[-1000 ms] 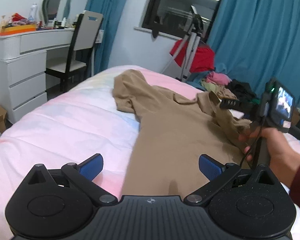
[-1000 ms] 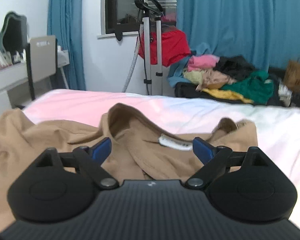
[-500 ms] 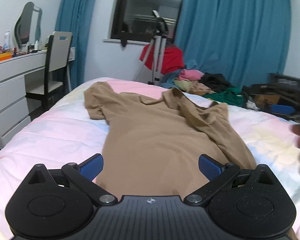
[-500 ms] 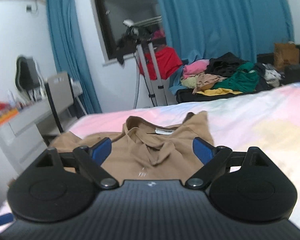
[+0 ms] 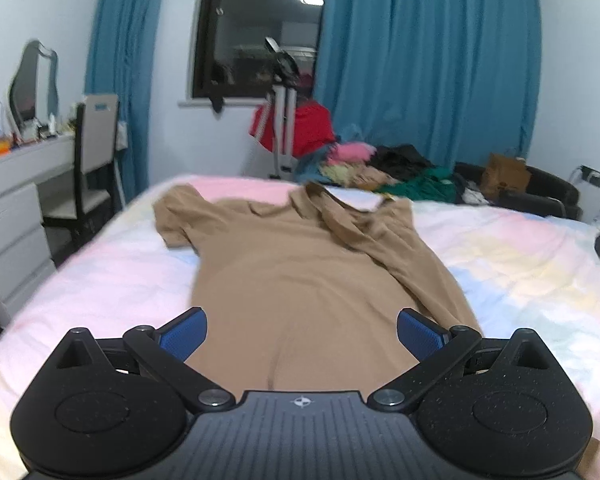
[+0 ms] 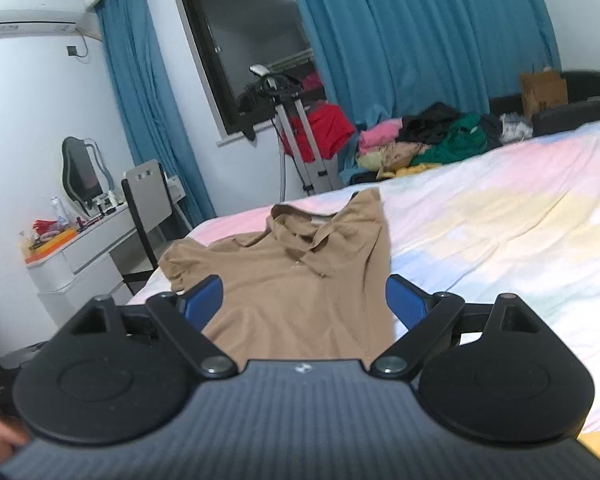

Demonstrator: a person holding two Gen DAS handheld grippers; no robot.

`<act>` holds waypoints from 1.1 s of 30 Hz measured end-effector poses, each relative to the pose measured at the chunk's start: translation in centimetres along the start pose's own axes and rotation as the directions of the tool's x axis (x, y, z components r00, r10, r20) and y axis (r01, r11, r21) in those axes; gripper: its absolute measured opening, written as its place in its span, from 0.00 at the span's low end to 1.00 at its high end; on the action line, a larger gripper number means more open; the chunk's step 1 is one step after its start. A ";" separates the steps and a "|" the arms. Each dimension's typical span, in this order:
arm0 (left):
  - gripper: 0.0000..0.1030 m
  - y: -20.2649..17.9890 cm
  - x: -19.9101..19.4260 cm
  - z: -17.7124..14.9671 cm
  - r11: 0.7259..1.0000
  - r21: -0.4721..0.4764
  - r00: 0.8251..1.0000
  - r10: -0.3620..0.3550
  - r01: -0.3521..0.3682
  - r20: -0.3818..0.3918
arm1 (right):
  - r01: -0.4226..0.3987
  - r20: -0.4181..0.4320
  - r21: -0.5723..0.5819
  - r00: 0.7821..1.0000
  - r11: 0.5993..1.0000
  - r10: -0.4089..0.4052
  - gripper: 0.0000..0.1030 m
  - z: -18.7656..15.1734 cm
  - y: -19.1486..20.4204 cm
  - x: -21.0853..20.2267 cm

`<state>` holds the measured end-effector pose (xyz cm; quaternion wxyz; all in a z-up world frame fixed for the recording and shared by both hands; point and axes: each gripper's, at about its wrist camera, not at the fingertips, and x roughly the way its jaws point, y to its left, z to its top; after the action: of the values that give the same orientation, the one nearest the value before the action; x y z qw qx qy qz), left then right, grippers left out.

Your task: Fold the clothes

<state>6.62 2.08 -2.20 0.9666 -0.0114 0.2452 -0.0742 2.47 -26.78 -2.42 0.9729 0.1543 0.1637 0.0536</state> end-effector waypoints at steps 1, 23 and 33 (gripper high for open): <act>0.99 -0.2 0.0 -0.3 1.000 -0.003 1.000 -0.017 0.017 -0.019 | 0.012 0.004 0.005 1.000 1.000 -0.012 0.87 0.1 -0.5 -0.3; 0.56 -15.7 6.8 -6.3 0.900 -0.120 0.820 -0.433 0.420 -0.374 | 0.198 -0.007 0.223 0.979 0.954 -0.202 0.87 0.6 -12.5 0.0; 0.03 -14.6 7.1 -7.3 0.865 -0.186 0.777 -0.500 0.466 -0.381 | 0.174 -0.060 0.258 0.985 0.950 -0.164 0.87 -0.2 -12.7 1.0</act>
<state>7.29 -13.32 -11.12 0.8385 -0.0970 0.4373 -0.3102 4.04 -38.60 -6.99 0.9416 0.2662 0.2002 -0.0490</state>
